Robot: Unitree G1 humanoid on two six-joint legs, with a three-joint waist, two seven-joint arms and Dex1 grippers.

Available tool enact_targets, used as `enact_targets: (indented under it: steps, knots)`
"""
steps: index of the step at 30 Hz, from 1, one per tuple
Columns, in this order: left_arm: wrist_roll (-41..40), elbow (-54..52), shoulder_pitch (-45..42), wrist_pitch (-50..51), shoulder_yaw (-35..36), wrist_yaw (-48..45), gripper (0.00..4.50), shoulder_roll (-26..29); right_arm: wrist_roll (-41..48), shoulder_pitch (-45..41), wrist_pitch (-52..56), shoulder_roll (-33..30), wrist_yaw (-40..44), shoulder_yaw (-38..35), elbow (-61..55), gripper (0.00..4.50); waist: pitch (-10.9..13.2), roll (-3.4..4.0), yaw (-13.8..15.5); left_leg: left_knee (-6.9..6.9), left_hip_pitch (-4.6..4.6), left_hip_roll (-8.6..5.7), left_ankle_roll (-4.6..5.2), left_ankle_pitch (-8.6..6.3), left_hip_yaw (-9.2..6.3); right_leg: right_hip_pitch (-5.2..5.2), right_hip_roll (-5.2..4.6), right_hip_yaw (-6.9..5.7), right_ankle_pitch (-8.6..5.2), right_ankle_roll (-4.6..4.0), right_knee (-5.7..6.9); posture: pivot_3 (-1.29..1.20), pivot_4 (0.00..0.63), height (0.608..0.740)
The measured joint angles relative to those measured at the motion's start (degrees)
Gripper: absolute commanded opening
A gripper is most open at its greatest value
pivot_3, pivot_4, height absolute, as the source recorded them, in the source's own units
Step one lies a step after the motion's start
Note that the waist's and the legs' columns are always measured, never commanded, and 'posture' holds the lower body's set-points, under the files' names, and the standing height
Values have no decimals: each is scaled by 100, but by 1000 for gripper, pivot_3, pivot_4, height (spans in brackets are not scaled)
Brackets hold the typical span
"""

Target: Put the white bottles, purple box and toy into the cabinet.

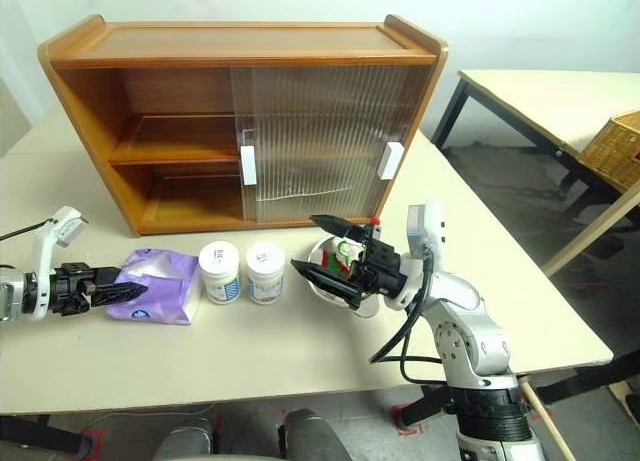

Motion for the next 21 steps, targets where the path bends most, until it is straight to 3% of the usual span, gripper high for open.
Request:
enact_targets:
  steps: [8, 21]
  knots:
    - [-22, 45, 7, 3, 91, 31, 29, -25, -1, -22, 16, 41, -35, 11, -17, 4500, -1, 0, 7, 1, 1, 0, -1, 0, 2, -2, 0, 2, 0, -1, 0, -81, 0, 740]
    - [-570, -78, 236, 268, 982, 67, 29, -132, 260, -78, 15, 446, -232, -79, 50, 4500, -3, 2, 51, -2, 8, 4, -1, 1, 3, -3, 2, 2, 1, -1, 1, -56, 0, 740]
